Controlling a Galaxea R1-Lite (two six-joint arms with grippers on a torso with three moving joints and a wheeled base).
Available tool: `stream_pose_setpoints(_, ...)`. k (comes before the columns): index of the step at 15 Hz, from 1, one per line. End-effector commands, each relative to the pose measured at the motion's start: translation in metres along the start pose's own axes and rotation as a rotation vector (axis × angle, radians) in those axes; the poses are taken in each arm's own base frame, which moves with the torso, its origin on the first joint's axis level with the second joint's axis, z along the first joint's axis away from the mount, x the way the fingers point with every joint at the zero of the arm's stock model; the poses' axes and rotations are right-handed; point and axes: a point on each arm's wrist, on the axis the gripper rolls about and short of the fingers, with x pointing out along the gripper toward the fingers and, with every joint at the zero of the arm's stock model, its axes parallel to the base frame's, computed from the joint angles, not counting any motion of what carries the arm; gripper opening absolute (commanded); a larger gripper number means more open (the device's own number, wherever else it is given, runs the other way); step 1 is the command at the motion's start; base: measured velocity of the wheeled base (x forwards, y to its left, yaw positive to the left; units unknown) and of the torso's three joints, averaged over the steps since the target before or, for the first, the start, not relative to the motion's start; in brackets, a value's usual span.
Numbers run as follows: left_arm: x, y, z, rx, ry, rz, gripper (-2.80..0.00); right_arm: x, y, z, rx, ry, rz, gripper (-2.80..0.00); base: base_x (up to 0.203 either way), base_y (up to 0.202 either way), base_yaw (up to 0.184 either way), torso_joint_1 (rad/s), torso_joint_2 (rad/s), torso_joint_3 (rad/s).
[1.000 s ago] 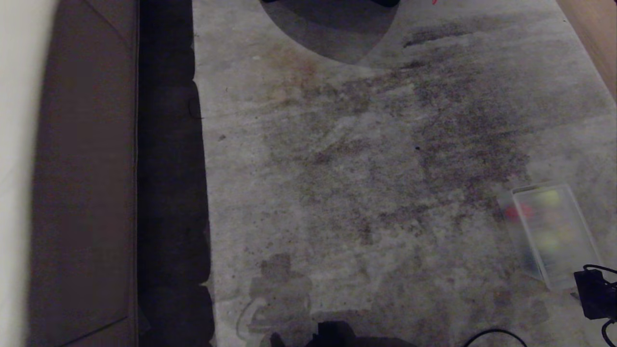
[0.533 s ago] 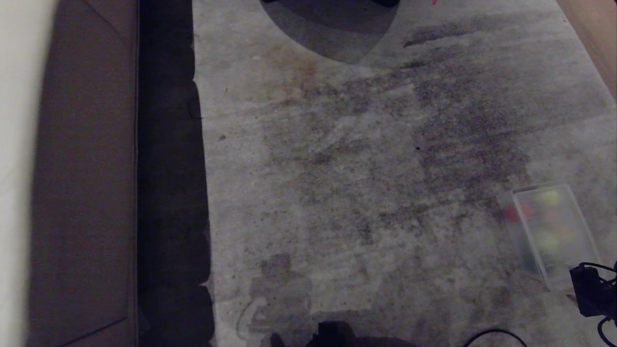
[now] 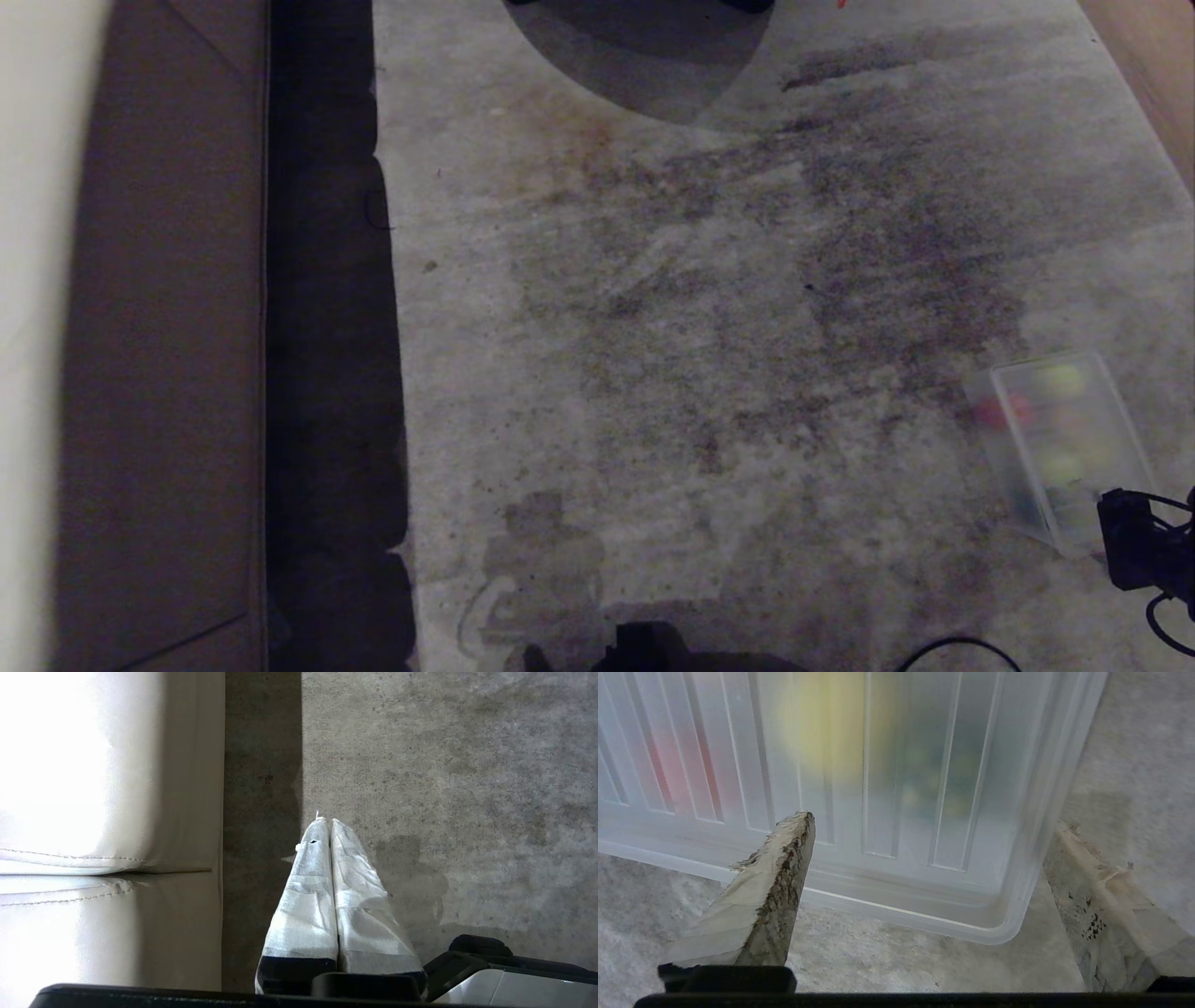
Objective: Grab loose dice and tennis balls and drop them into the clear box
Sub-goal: Close the lid
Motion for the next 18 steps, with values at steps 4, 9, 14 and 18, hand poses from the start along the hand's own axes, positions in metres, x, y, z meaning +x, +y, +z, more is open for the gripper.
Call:
stream_pose_setpoints(4, 0.0, 0.0, 0.0, -0.001, 0.002, 0.001, -2.8, 0.004, 0.005, -0.002, -0.011, 0.001, 0.029, 0.0, 0.0, 0.0, 0.0, 0.0, 0.0, 0.0)
stream_pose_setpoints(9, 0.0, 0.0, 0.0, -0.001, 0.002, 0.001, -2.8, 0.003, 0.005, -0.006, -0.013, 0.01, 0.025, 0.0, 0.0, 0.0, 0.0, 0.0, 0.0, 0.0)
stream_pose_setpoints(14, 0.0, 0.0, 0.0, -0.001, 0.002, 0.001, -2.8, -0.03, 0.003, 0.008, -0.045, 0.038, 0.038, 0.0, 0.0, 0.0, 0.0, 0.0, 0.0, 0.0)
stream_pose_setpoints(18, 0.0, 0.0, 0.0, -0.001, 0.001, 0.001, -2.8, -0.065, 0.03, 0.02, -0.071, -0.002, 0.075, -2.25, 0.0, 0.0, 0.0, 0.0, 0.0, 0.0)
